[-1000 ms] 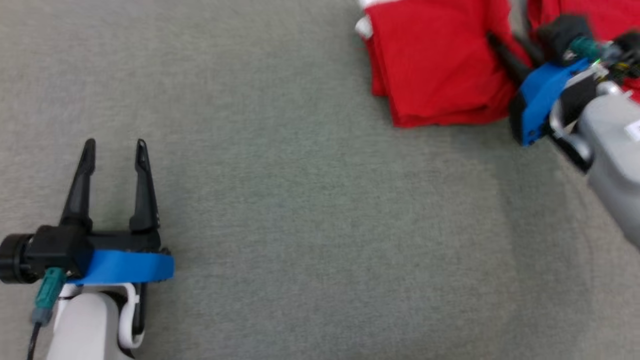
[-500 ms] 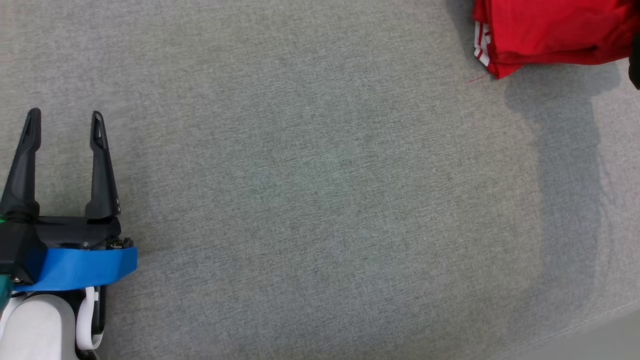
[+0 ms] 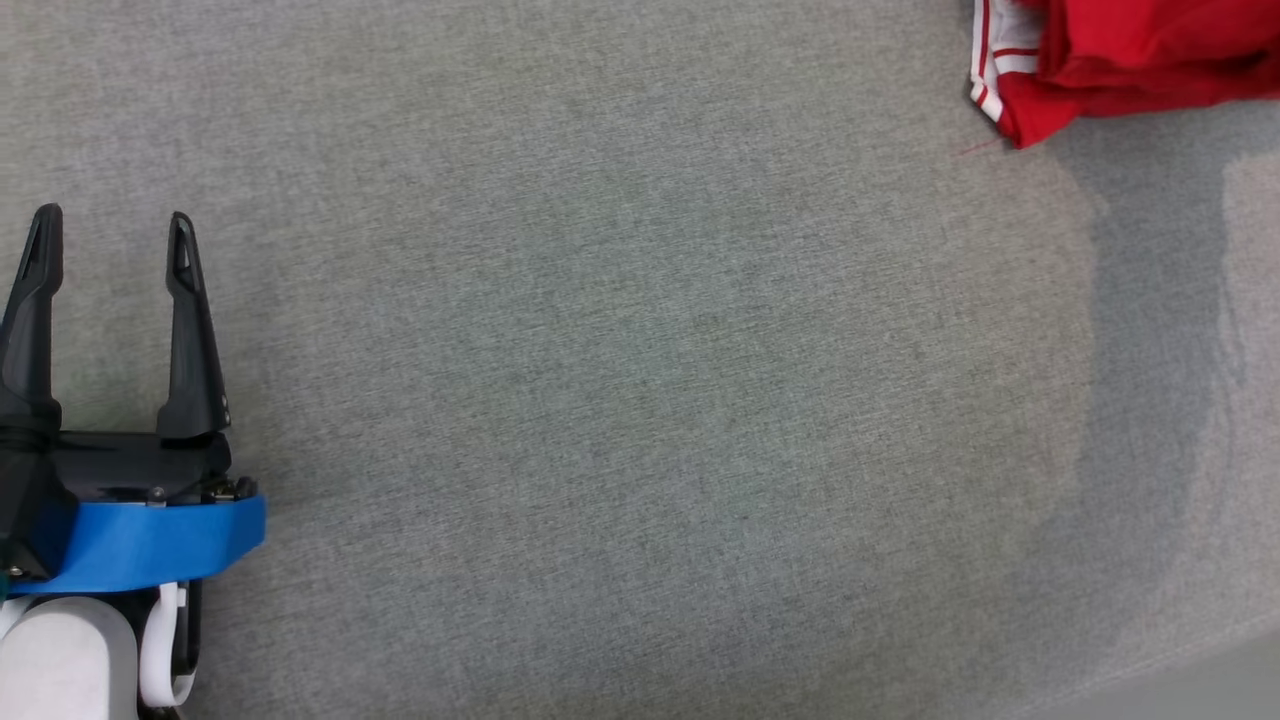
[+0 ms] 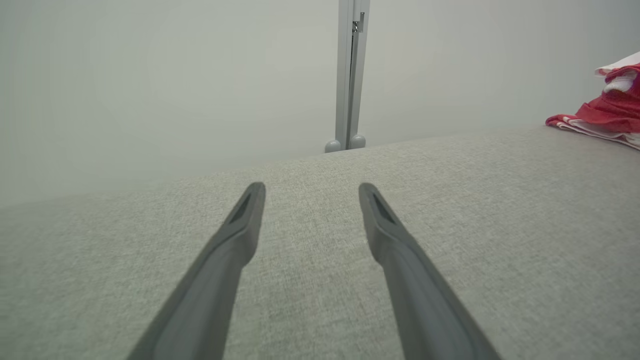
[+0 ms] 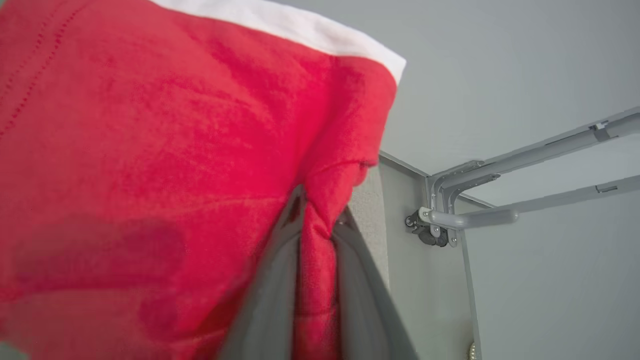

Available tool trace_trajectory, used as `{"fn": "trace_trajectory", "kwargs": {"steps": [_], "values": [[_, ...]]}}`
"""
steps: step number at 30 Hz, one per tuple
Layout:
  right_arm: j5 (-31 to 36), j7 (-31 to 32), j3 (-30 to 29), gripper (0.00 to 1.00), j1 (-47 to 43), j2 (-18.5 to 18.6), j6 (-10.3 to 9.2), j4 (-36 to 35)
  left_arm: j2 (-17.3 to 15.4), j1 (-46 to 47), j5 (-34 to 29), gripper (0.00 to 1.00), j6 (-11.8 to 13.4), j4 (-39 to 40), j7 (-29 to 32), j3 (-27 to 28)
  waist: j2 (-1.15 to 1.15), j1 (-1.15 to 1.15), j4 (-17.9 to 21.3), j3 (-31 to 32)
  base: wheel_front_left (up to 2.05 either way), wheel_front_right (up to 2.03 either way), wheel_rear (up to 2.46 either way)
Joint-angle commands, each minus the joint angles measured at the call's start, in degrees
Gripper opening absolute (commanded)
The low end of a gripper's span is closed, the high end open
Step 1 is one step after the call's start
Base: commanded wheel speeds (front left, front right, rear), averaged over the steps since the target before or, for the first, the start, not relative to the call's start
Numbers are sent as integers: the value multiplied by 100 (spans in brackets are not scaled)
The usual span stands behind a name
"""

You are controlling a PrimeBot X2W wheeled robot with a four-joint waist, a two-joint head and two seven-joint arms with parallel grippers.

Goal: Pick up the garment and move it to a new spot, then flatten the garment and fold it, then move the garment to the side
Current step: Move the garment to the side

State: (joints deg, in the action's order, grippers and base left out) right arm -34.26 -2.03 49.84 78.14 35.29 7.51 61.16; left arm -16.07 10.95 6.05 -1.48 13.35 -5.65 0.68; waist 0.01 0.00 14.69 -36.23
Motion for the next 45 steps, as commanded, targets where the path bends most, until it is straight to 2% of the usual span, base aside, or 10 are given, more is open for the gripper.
{"fn": "trace_trajectory", "kwargs": {"steps": [1, 8, 13, 17, 23, 29, 39, 45], "values": [[-10, 42, -15, 100, 54, -67, -3, 134, -9, 62, 26, 100, 35, -4, -51, -18, -1, 0, -39, 11, 0, 0, 0], [21, -688, -161, 100, 98, -181, -3, 580, 83, -15, 125, 100, 78, -279, -240, -22, -1, 0, -219, 293, 0, 0, 0], [-70, -1251, -330, 100, -199, -375, -2, 336, 196, -192, 227, 100, 148, -589, -456, -3, -1, 0, -350, 732, 0, 0, 0], [5, -1318, -689, 100, -524, -483, -2, -478, 305, -394, 325, 100, 214, -813, -589, 38, -1, 0, -459, 1140, 0, 0, 0], [417, -1315, -1681, 100, -1937, -811, -2, -1990, 428, -684, 456, 100, 267, -1059, -724, 66, -1, 0, -673, 1686, 0, 0, 0], [972, -1316, -2655, 100, -3600, -1294, -2, -3004, 478, -921, 530, 100, 251, -1318, -785, 25, -1, 0, -900, 2157, 0, 0, 0], [1534, -1317, -4024, 100, -5726, -1918, -2, -4046, 541, -1186, 642, 100, 225, -1770, -817, -39, -1, 0, -1137, 2779, 0, 0, 0], [1695, -1317, -4488, 100, -6549, -2239, -2, -4407, 535, -1272, 690, 100, 213, -1980, -811, -52, -1, 0, -1210, 3070, 0, 0, 0]]}}
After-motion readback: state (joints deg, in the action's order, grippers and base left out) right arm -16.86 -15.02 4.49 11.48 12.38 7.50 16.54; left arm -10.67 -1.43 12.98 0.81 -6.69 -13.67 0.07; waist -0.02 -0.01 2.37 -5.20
